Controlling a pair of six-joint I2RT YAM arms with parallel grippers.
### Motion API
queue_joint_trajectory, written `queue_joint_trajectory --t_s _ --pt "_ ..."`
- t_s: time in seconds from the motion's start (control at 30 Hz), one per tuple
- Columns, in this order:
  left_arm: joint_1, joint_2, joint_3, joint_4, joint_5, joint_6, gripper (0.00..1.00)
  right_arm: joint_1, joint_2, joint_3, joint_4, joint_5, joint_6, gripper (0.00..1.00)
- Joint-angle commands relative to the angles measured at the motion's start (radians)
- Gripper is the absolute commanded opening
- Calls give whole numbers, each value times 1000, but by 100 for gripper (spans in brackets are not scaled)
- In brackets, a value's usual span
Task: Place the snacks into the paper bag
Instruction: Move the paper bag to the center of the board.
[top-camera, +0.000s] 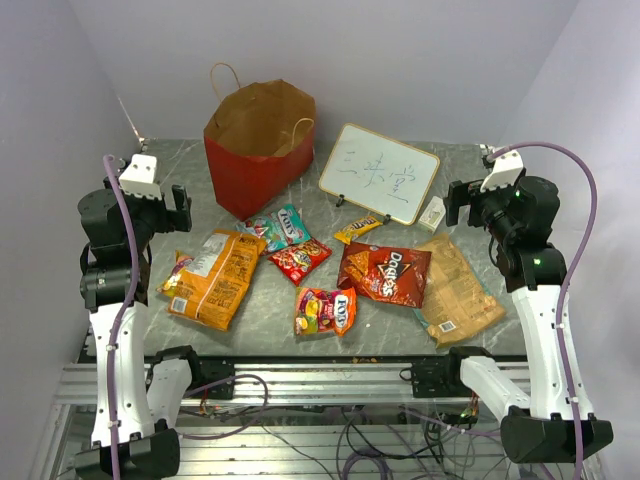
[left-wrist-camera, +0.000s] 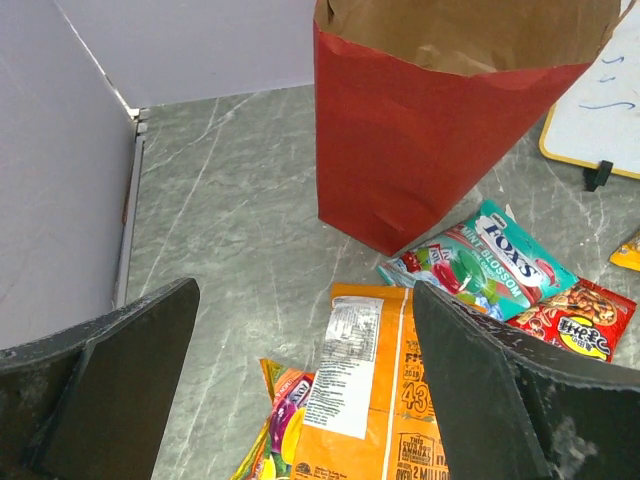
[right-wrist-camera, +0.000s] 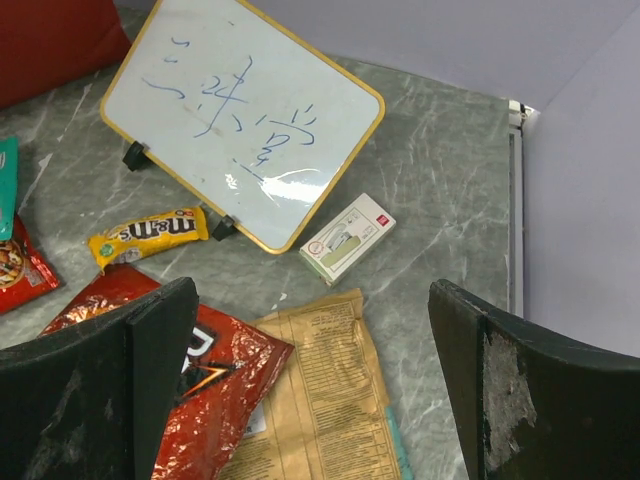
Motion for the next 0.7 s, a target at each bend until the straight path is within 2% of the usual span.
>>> queue_joint_trajectory --t_s 0.0,0.27,0.47,0.67 --pt "11 -16 -11 32 51 12 99 -9 -17 20 -5 -18 6 100" --pt "13 -22 -20 41 38 8 99 -12 -16 24 -17 -37 4 100" --pt "15 -19 -12 56 -56 -47 99 -12 -16 32 -31 -29 -18 100" --pt "16 29 38 47 -50 -8 99 -12 0 34 -50 -72 -64 100"
